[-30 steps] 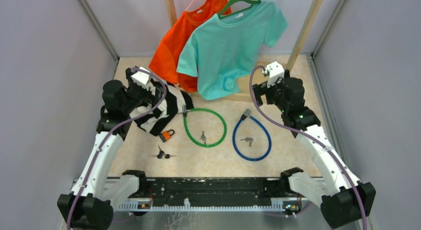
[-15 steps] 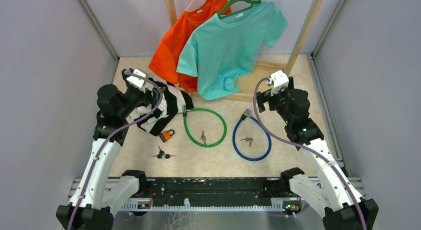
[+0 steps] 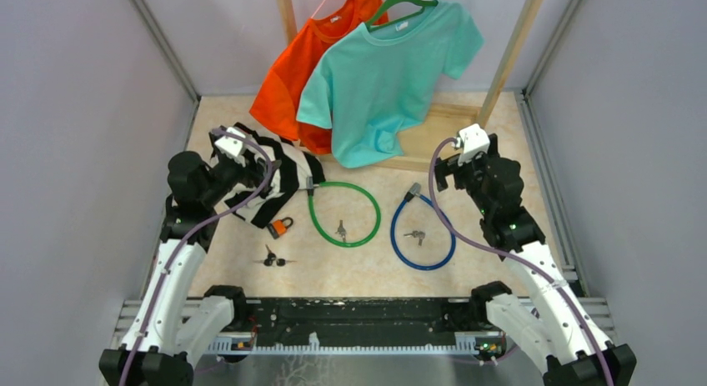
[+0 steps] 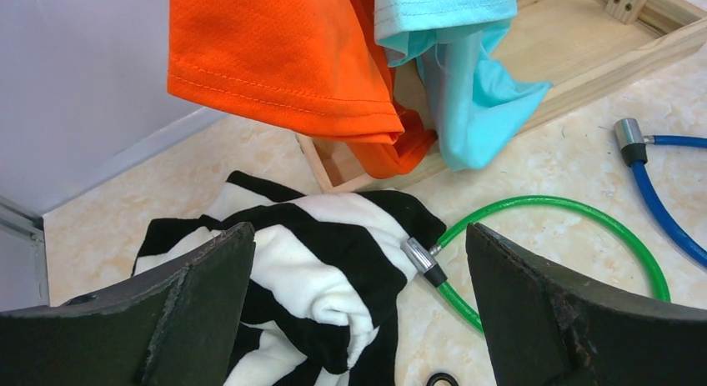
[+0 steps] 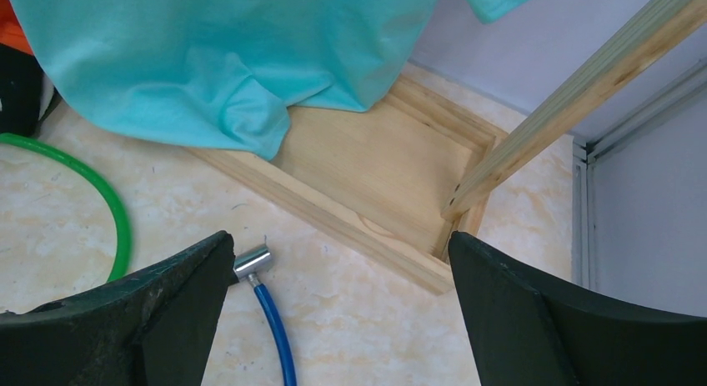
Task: Lock with the key
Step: Reset both arms
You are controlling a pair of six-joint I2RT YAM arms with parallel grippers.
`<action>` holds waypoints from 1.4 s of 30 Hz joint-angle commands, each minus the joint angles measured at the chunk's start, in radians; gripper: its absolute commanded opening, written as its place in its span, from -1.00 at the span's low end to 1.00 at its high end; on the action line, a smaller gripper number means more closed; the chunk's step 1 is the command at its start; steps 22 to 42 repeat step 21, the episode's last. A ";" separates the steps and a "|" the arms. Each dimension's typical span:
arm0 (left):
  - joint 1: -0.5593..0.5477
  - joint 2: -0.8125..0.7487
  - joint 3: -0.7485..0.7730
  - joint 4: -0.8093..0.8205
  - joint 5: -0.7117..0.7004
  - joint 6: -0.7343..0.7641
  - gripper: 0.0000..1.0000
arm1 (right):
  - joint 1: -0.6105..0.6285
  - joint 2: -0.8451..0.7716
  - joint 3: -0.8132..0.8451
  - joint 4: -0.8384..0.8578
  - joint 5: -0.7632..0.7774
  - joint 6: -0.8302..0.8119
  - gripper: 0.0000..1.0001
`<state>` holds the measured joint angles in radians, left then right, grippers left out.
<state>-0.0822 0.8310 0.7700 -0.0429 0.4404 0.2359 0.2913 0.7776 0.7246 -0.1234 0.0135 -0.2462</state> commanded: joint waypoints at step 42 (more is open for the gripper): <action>0.009 -0.031 -0.021 0.009 0.041 0.013 1.00 | -0.015 -0.012 -0.003 0.048 -0.013 -0.008 0.98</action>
